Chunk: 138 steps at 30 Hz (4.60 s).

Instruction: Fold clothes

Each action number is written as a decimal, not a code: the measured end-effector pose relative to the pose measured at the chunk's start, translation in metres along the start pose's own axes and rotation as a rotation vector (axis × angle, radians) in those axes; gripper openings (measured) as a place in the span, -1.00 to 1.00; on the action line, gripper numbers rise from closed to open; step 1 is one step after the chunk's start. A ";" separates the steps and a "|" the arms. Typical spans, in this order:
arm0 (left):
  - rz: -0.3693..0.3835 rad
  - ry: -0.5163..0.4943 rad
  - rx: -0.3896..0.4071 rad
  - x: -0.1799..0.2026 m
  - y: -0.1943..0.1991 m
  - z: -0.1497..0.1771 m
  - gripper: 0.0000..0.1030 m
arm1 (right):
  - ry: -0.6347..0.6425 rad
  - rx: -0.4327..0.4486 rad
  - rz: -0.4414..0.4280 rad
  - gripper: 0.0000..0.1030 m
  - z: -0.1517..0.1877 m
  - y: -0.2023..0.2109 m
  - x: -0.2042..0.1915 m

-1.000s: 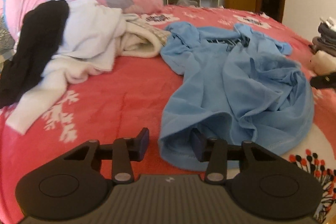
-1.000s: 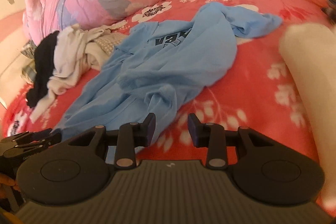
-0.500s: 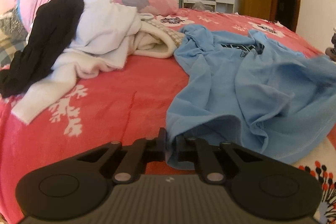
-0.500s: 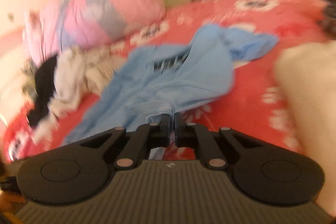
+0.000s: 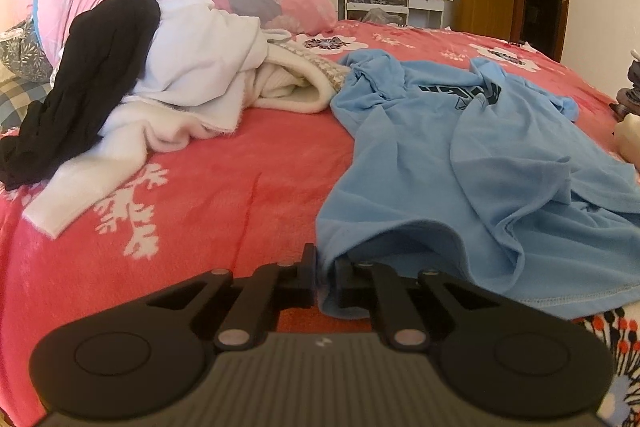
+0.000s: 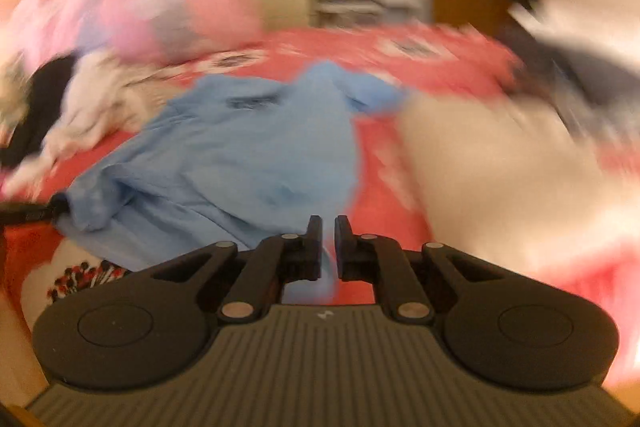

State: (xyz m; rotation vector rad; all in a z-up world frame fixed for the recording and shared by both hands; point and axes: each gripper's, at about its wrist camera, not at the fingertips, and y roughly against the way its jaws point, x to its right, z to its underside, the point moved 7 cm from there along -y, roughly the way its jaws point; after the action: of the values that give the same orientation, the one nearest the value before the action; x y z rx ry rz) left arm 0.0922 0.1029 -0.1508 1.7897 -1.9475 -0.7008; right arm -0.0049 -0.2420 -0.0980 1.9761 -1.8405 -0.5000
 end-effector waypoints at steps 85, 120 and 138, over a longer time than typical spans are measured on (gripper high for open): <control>0.040 0.142 -0.215 -0.072 0.090 0.068 -0.25 | -0.210 -0.144 -0.173 -0.85 0.047 0.017 0.036; 0.123 -0.302 0.093 0.079 -0.136 -0.104 -0.44 | -0.630 -0.396 -0.481 -0.33 -0.162 -0.360 -0.084; 0.182 -0.157 0.046 0.060 -0.152 -0.104 -0.79 | -0.444 -0.284 -0.514 -0.79 -0.189 -0.408 -0.099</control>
State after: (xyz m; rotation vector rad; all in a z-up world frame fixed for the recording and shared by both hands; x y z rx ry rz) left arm 0.2694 0.0260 -0.1634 1.5994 -2.2129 -0.7599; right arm 0.4336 -0.1112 -0.1447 2.2465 -1.3465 -1.3662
